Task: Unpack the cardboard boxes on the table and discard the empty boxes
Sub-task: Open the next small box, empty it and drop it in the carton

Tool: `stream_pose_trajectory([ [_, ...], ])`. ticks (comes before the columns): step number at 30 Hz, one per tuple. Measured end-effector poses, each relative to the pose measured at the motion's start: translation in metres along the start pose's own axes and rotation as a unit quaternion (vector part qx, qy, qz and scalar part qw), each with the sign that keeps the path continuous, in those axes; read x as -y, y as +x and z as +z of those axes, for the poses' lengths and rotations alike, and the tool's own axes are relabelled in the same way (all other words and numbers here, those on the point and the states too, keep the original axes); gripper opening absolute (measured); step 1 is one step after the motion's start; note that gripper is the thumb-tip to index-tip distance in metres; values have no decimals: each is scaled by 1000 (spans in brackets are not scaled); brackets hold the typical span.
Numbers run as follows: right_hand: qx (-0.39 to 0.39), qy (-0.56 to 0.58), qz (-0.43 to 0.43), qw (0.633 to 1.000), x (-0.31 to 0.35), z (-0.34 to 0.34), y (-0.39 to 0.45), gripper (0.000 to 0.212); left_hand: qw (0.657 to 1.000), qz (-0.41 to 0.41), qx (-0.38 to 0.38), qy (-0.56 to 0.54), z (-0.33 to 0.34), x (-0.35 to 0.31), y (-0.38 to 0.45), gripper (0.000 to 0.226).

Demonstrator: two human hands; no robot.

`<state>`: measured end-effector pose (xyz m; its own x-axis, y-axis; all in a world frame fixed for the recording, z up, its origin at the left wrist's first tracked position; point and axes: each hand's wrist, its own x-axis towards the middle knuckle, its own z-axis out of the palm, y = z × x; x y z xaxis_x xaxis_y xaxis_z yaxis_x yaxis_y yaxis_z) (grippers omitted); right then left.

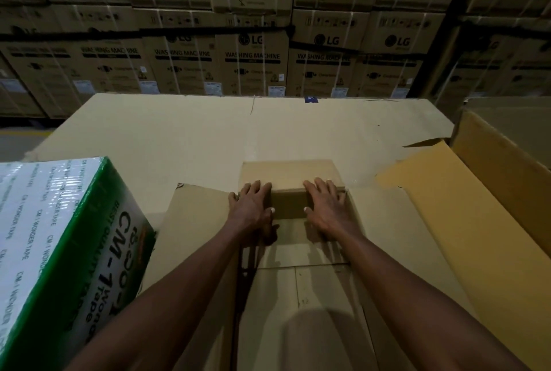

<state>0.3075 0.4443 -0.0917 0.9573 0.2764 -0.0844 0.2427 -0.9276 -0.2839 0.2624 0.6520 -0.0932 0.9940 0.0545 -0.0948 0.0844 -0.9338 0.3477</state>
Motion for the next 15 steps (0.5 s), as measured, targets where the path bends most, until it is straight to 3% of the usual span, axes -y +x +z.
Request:
stream_pose_trajectory([
  [8, 2, 77, 17, 997, -20, -14, -79, 74, 999, -17, -19, -34, -1, 6, -81, 71],
  [15, -3, 61, 44, 997, -63, -21, -174, 66, 997, -56, -46, -22, 1, 5, -176, 55],
])
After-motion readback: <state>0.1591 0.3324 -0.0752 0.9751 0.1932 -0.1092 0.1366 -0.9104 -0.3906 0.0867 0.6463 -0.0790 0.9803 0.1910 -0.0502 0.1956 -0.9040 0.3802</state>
